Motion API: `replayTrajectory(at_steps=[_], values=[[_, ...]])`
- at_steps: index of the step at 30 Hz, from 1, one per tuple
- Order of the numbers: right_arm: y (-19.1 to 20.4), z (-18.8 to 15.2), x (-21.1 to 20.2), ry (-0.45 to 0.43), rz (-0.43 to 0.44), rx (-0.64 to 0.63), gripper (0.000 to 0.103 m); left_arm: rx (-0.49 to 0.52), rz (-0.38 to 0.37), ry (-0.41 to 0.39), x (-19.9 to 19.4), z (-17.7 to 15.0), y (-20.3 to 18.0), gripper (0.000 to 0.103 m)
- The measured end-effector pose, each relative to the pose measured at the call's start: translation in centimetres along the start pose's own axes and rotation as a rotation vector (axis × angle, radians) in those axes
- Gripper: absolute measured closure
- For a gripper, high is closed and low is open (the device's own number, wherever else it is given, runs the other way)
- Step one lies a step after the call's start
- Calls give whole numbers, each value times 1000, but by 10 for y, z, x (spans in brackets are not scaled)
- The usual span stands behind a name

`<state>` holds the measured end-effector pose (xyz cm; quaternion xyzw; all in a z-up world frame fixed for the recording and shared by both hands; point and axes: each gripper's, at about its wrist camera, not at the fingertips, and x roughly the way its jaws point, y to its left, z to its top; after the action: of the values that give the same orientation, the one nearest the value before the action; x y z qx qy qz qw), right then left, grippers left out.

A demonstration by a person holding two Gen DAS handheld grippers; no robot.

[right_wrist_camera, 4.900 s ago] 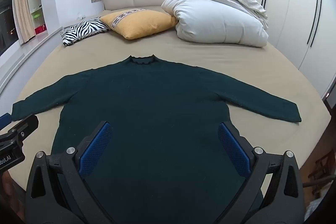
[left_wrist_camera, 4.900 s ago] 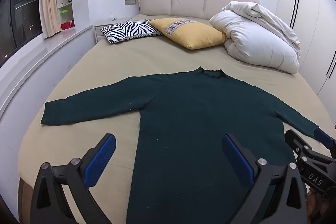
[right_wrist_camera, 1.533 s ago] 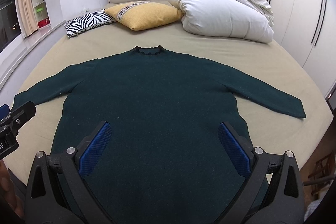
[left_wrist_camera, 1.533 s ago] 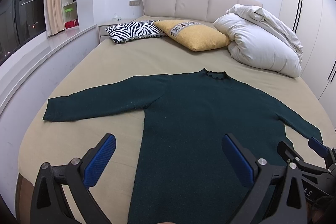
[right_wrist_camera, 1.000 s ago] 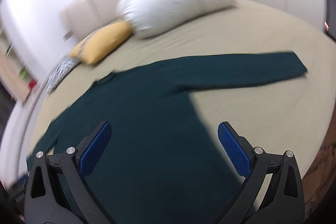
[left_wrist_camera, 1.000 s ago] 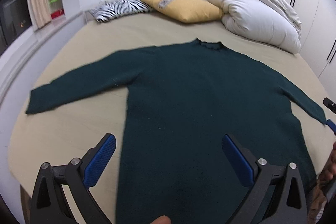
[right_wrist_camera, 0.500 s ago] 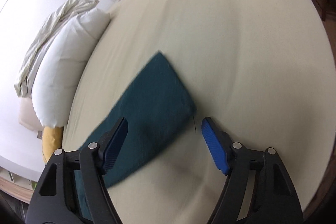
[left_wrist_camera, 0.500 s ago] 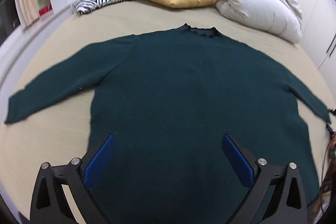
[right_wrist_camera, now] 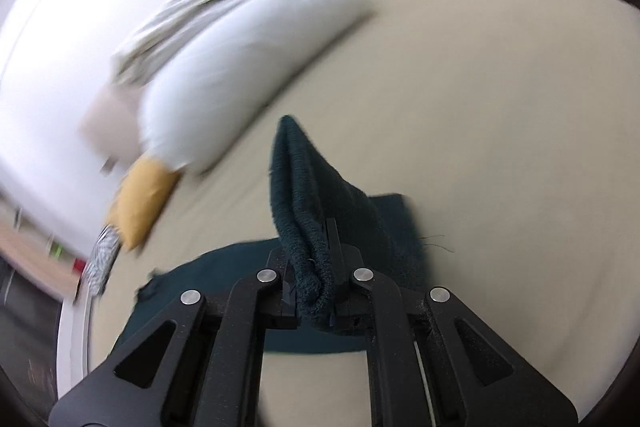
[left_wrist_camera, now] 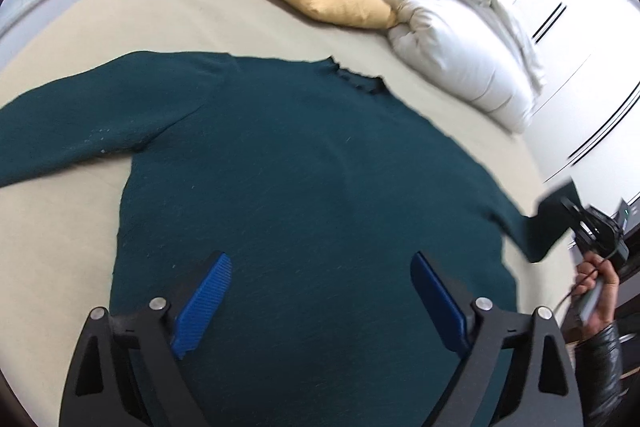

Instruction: Fold small clothes

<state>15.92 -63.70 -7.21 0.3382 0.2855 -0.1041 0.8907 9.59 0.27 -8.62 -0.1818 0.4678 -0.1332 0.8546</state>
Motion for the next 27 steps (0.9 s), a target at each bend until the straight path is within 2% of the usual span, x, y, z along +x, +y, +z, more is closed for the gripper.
replayTrajectory(at_steps=[3,6,8,9,11,13,14,15,16,17,20,23,25,27], values=[[89,-26,25,62,128,-117,96,-17,-51,-15,-3,9,6,12],[163,-75,60,153,205,-213,96,-36,-83,-23,-3,15,13,13],[190,-114,82,224,230,-228,96,-52,-99,-20,0,20,19,13],[200,-131,98,269,236,-225,92,-63,-104,-17,2,21,22,13],[209,-166,118,330,214,-242,91,-87,-123,2,9,24,28,13],[213,-193,126,354,235,-281,79,-96,-133,15,17,26,28,13],[209,-205,121,351,240,-294,64,-93,-135,21,22,26,26,13],[206,-211,115,345,251,-298,45,-89,-138,31,30,27,23,13],[201,-215,108,335,263,-288,40,-88,-143,42,37,29,18,13],[194,-227,91,315,271,-270,37,-85,-151,53,44,30,13,13],[181,-240,49,275,280,-290,37,-42,-166,76,69,34,-12,13],[163,-220,24,224,199,-339,37,0,-169,114,104,41,-38,17],[142,-207,9,204,174,-325,37,23,-155,153,130,45,-52,33],[116,-185,-3,170,141,-296,37,46,-122,175,152,49,-62,36]])
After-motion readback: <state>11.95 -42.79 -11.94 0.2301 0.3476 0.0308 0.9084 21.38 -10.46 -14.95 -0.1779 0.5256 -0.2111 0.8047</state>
